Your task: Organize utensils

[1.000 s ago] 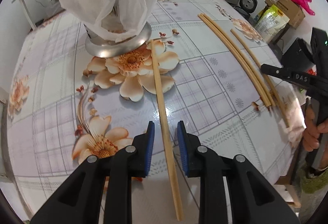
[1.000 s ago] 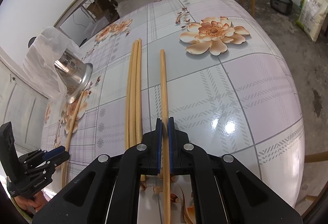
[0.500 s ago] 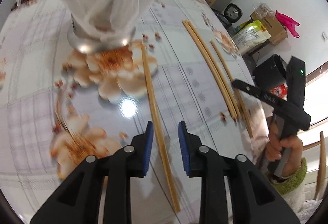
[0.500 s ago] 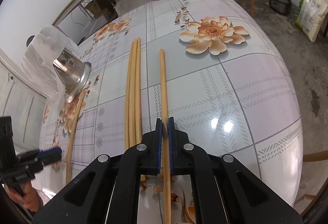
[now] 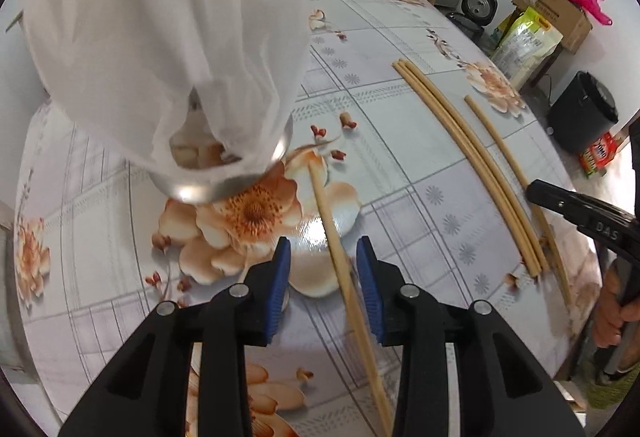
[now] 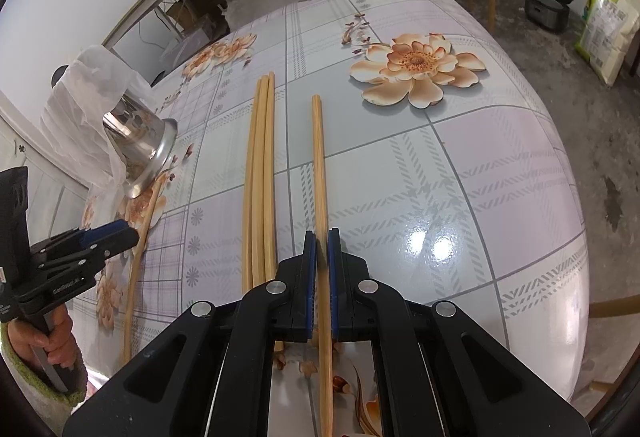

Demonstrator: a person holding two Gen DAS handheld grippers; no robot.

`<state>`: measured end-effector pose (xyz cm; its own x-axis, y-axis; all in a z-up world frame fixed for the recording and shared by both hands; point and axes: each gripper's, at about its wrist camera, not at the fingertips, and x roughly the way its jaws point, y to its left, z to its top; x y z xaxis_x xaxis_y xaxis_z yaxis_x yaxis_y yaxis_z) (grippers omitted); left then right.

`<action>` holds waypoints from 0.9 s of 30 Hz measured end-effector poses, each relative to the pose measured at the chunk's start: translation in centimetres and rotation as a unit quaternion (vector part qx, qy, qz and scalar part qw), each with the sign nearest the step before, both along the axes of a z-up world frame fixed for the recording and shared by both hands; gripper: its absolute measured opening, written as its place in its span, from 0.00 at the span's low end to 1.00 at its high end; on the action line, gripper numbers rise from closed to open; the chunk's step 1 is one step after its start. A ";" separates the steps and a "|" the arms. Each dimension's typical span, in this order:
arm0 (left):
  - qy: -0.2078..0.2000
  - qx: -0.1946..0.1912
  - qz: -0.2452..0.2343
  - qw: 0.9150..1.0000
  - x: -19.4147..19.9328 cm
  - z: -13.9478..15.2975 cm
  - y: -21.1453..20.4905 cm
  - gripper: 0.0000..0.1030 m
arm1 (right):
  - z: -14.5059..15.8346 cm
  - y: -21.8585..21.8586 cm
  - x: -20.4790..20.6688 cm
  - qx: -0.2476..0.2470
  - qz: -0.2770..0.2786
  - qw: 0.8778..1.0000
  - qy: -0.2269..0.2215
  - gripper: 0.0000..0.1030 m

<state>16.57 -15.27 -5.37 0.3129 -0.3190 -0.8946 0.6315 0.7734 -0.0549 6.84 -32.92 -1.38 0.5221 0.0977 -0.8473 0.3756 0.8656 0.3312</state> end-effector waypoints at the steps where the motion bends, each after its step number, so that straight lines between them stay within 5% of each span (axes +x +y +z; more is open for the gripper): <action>1: -0.004 0.006 0.000 1.000 0.1 -0.2 -0.4 0.32 | 0.0 0.0 0.0 0.000 0.000 1.000 0.000 0.03; 11: -0.027 0.029 0.000 0.999 0.5 -1.3 -1.9 0.31 | 0.1 0.0 -0.2 0.001 -0.001 1.000 -0.004 0.03; 18: -0.047 0.033 0.010 0.998 0.2 -1.4 -1.6 0.09 | 0.1 0.0 -0.2 0.002 0.000 1.000 -0.004 0.03; 27: -0.049 0.018 0.026 0.998 -0.1 -1.2 -0.4 0.06 | 0.0 0.1 -0.2 0.002 0.003 1.000 -0.003 0.03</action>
